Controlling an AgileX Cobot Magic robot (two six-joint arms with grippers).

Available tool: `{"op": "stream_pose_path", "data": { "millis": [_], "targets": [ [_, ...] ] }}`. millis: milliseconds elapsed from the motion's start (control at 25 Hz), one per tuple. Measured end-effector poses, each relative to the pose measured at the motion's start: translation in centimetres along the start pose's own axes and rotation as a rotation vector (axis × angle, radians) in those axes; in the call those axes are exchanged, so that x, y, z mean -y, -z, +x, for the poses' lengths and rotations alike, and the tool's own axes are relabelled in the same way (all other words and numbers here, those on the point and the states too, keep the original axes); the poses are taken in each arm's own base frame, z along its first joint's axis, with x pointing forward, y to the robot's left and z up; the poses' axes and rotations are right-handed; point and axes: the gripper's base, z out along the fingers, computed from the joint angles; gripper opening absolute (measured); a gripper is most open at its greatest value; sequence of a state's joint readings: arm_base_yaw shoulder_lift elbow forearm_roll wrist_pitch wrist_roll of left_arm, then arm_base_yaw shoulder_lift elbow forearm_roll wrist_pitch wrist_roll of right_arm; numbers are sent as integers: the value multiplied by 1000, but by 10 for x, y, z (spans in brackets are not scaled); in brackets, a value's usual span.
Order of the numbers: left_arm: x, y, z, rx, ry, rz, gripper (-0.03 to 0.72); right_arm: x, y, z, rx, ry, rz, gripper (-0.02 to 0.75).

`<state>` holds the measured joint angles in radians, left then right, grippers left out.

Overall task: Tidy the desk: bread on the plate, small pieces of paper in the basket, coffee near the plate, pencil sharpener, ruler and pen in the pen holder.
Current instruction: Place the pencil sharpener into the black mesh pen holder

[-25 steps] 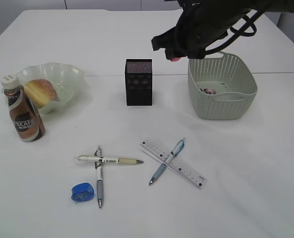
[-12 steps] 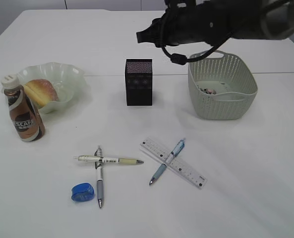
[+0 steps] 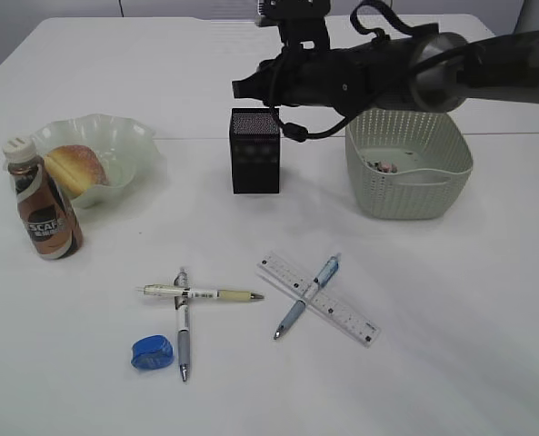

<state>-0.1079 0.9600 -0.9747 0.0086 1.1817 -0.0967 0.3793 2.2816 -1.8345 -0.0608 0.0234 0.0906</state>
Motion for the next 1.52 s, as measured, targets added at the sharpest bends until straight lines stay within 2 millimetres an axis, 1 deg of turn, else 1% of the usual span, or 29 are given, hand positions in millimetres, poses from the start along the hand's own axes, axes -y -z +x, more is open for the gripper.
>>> {"op": "stream_pose_path", "data": {
  "millis": [280,520,680,800,1040,1200,1280,1400,1520],
  "targets": [
    [-1,0,0,1,-5,-12,416,0,-9,13,-17,-46,0,153],
    [-2,0,0,2,-7,-17,416,0,-14,16,10,-69,-3,154],
    [-2,0,-1,11,-10,-23,416,1,-23,26,-2,-73,-2,154],
    [-2,0,-2,24,-11,-24,416,1,-26,27,-8,-73,-1,154],
    [-2,0,-2,26,-11,-23,416,1,-26,26,-18,-73,0,157],
    [-2,0,-3,28,-11,-23,416,1,-26,27,-25,-73,0,192],
    [-2,0,-3,28,-11,-23,416,1,-26,28,-35,-73,1,228],
    [-2,0,-3,28,-11,-24,416,1,-26,29,-42,-73,2,305],
    [-2,0,-3,28,-11,-24,416,1,-26,29,-43,-73,2,337]
  ]
}}
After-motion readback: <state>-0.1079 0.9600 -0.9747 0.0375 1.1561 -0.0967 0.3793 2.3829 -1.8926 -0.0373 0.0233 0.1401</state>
